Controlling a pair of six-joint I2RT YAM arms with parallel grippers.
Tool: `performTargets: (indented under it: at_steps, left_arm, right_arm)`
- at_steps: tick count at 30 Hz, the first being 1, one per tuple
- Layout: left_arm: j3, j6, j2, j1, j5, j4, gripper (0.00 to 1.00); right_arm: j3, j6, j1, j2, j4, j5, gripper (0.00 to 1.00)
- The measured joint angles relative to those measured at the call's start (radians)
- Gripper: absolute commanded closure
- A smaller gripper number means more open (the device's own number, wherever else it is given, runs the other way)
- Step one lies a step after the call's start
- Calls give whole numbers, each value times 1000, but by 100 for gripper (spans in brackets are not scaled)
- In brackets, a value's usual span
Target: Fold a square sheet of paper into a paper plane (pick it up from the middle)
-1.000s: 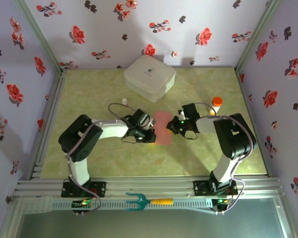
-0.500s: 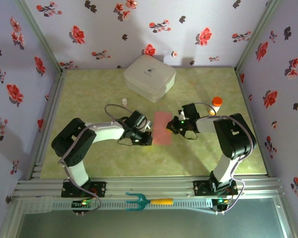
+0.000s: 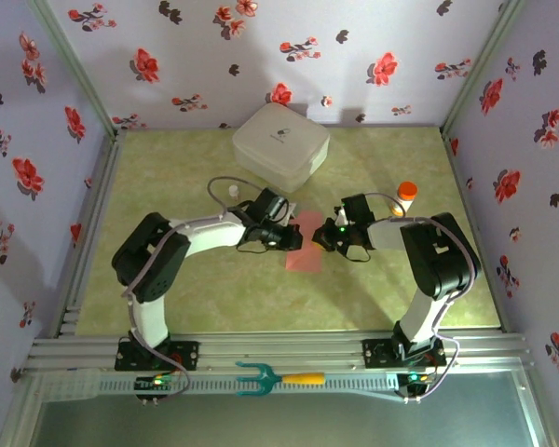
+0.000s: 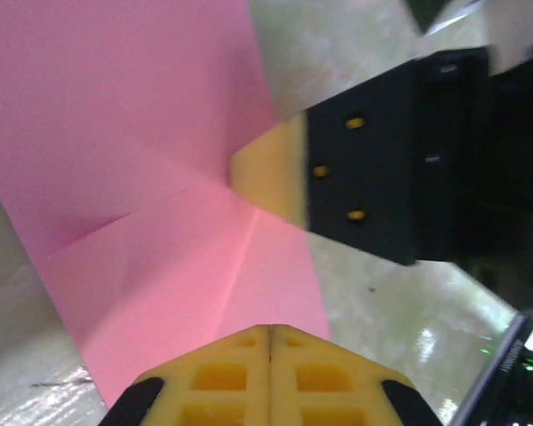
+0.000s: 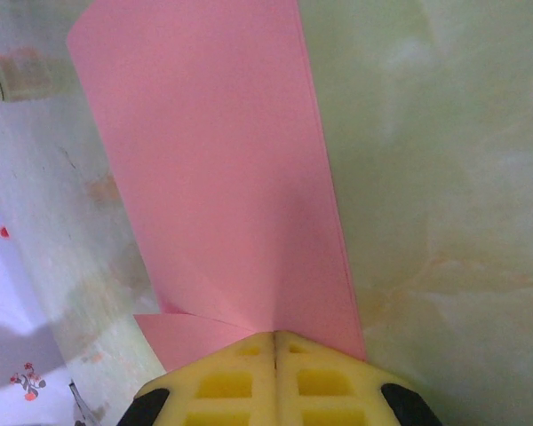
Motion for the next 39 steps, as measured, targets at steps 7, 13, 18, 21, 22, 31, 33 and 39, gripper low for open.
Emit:
performTargets:
  at_steps: [7, 13, 18, 21, 22, 31, 33, 39]
  left_arm:
    - [-52, -5, 48, 4, 15, 4, 100]
    - [-55, -12, 48, 5, 20, 10, 100]
    - [-55, -14, 48, 5, 19, 10, 100]
    - [-55, -16, 48, 5, 19, 10, 100]
    - [-55, -16, 48, 5, 19, 10, 100]
    - [-58, -20, 48, 5, 19, 18, 100]
    - [-58, -20, 48, 5, 19, 18, 100]
    - [-60, -23, 45, 5, 19, 21, 100]
  right_arm:
    - [3, 0, -1, -2, -4, -3, 99]
    - [9, -8, 13, -53, -50, 0, 100]
    - [12, -3, 75, -60, -39, -3, 100]
    - [10, 4, 92, -26, -18, -3, 100]
    - [7, 4, 90, -17, -15, 0, 100]
    - [3, -1, -47, 0, 3, -4, 100]
    - [3, -2, -90, 0, 4, -3, 100]
    - [-1, -8, -140, -27, -6, 0, 96]
